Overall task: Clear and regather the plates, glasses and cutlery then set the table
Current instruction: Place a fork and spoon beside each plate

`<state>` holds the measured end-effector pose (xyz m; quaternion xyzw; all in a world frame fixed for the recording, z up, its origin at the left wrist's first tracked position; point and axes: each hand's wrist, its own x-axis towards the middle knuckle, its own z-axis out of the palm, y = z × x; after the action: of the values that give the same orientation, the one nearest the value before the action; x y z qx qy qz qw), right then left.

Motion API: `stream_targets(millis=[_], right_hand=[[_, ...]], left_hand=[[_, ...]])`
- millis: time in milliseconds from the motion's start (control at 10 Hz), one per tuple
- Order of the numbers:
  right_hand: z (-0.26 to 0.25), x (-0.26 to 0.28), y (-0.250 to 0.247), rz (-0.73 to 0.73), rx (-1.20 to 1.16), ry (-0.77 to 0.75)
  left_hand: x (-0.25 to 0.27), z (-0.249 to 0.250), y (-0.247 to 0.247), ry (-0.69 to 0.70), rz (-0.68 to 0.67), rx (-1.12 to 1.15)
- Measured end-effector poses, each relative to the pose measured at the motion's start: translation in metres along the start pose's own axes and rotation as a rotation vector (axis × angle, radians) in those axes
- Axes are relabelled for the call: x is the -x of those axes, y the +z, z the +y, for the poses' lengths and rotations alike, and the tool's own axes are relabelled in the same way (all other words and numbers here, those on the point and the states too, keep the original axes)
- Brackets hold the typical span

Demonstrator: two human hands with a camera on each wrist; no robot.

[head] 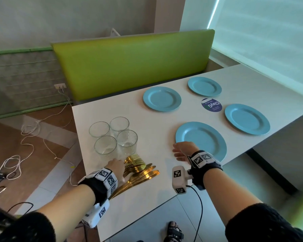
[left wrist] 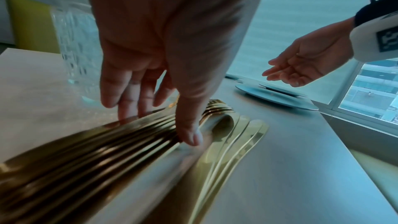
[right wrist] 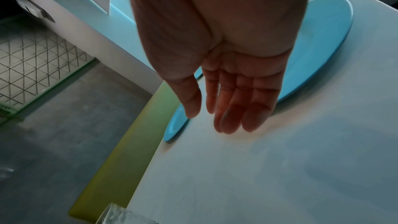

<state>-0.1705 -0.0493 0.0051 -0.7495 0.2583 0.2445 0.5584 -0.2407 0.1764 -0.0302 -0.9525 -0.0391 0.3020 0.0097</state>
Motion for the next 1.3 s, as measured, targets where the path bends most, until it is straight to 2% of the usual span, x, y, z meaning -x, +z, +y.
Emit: stream_targets(millis=[200,400,700,800,1000,1100,1300], right_hand=[[0.008,0.003,0.004,-0.018,0.041,0.020],[0.012,0.008,0.004,-0.024,0.071,0.037],[0.014,0.010,0.005,-0.041,0.147,-0.032],[0.013,0.013,0.005,-0.108,0.186,-0.068],[-0.001,0.015,0.003,-0.182,0.144,-0.143],[-0.011,0.013,-0.006,-0.124,0.030,-0.224],[-0.019,-0.009,-0.049,0.005,-0.110,-0.251]], left_hand=[[-0.011,-0.001,-0.002,-0.008,-0.018,0.049],[-0.014,0.002,0.000,0.012,0.039,0.086],[-0.016,0.023,-0.008,0.057,0.065,0.106],[-0.014,0.034,-0.031,0.081,0.110,0.307],[-0.029,0.069,-0.071,0.210,0.062,0.836],[-0.037,0.094,-0.080,0.305,0.024,1.008],[-0.055,0.141,-0.095,0.358,-0.045,1.217]])
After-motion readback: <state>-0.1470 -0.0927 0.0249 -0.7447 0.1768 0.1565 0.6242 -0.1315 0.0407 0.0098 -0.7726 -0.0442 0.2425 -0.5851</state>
